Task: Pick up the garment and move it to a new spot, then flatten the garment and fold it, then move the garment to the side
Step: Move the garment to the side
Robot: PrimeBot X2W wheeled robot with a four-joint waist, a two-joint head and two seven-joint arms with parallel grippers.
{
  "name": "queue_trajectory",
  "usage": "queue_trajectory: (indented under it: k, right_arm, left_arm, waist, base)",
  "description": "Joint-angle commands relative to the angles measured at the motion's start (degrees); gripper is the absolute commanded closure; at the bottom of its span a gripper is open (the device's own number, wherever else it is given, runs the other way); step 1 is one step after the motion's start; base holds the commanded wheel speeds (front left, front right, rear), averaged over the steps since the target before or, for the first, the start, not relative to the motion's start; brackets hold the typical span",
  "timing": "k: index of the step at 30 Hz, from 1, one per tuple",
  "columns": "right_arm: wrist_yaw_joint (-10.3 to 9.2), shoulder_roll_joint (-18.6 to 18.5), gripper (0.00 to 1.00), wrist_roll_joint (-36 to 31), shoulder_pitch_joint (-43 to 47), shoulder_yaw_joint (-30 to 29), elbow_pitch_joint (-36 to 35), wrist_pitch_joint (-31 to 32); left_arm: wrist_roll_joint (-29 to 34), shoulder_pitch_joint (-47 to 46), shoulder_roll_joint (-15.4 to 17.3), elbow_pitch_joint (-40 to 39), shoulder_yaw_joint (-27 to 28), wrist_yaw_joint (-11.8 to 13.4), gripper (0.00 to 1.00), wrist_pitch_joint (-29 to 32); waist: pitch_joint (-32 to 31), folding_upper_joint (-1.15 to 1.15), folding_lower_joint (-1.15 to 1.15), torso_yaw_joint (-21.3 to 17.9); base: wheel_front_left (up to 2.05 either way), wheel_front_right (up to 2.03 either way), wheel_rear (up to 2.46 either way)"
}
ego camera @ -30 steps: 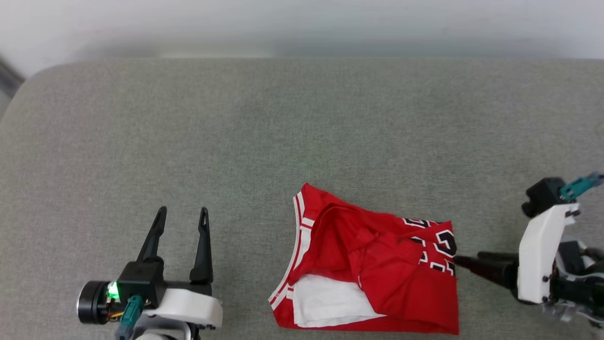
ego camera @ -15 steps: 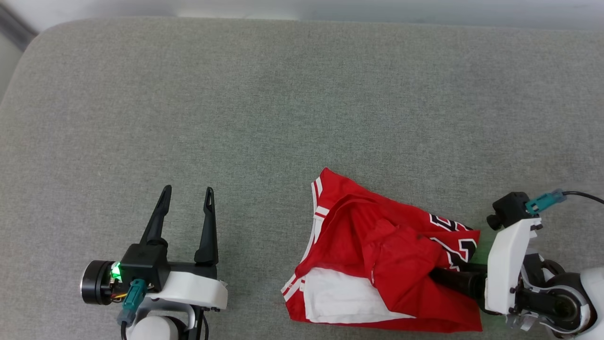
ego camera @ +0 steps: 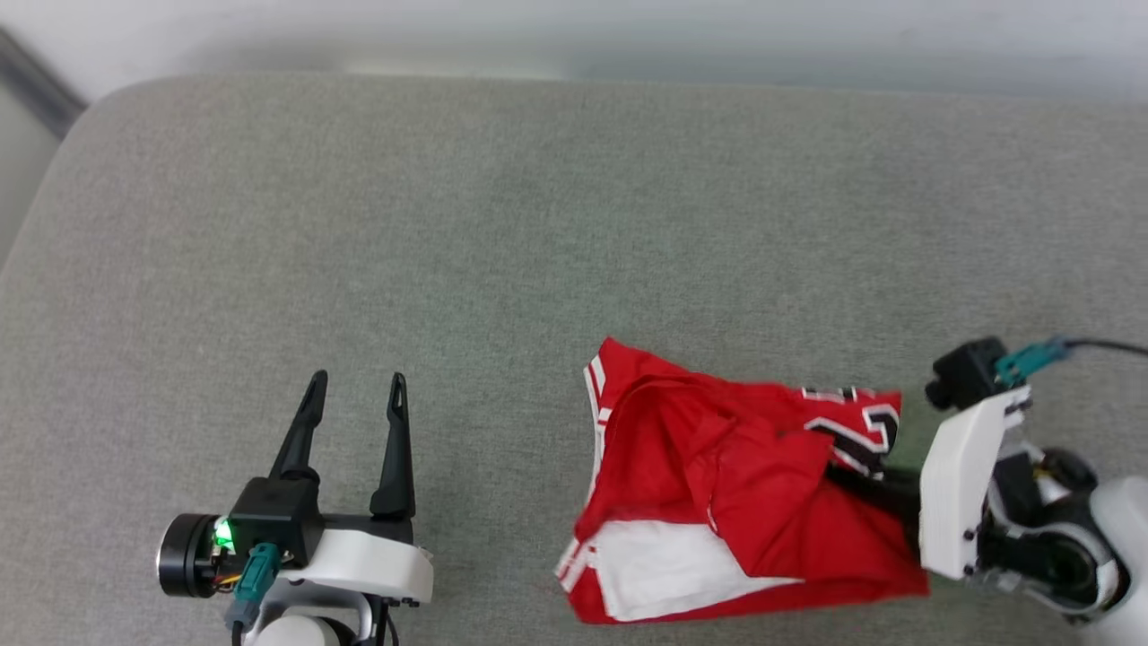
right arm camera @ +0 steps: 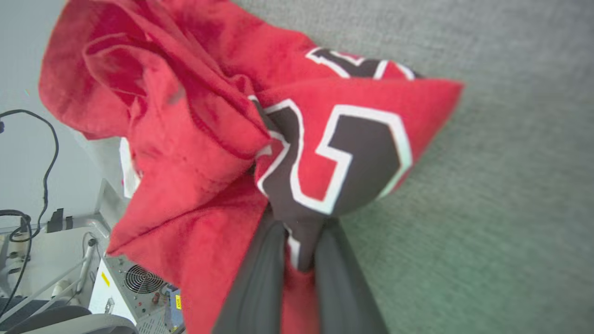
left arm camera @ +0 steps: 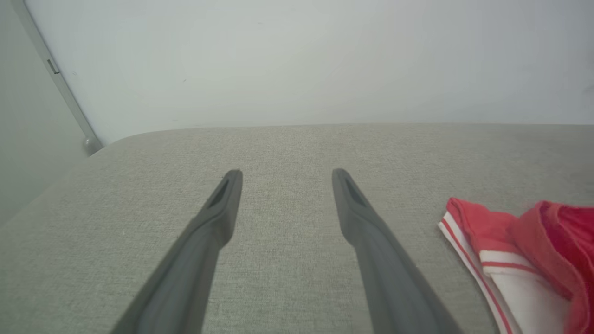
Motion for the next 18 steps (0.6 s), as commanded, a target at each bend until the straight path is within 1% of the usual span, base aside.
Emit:
queue_trajectory:
  k: [1,5,9,14,18]
  right_arm:
    - [-0.04,-1.38,1.0,0.19,-1.6,0.65,-1.57,-0.56]
    - [-0.04,-5.92,1.0,-0.63,-4.26,3.1,-6.3,-0.52]
    - [-0.04,-9.99,1.0,-1.38,-6.93,4.82,-11.25,0.95]
    - [-0.03,-14.12,1.0,-2.3,-8.93,5.12,-15.47,2.18]
    - [-0.04,-16.53,1.0,-3.56,-10.03,3.92,-16.62,1.51]
  left_arm:
    - [-0.34,0.61,-0.07,-0.03,-0.09,0.34,0.0,-0.13]
    - [-0.78,1.84,-0.08,-0.16,0.28,0.74,0.0,-0.13]
    - [-1.04,2.81,-0.07,-0.53,0.76,0.78,0.0,-0.13]
    - [-0.77,2.75,-0.07,-1.36,1.67,0.67,0.0,-0.13]
    - [-0.15,1.81,-0.07,-2.26,2.53,0.35,0.0,-0.13]
  waist:
    - [-1.6,0.0,0.0,-1.07]
    - [-3.58,0.0,0.0,-3.59]
    - [-4.13,0.0,0.0,-7.48]
    - [-2.4,0.0,0.0,-13.0]
    - [0.06,0.0,0.0,-16.92]
  base:
    - [0.0,0.0,0.0]
    - [0.0,0.0,0.0]
    - [0.0,0.0,0.0]
    - [0.0,0.0,0.0]
    - [0.0,0.0,0.0]
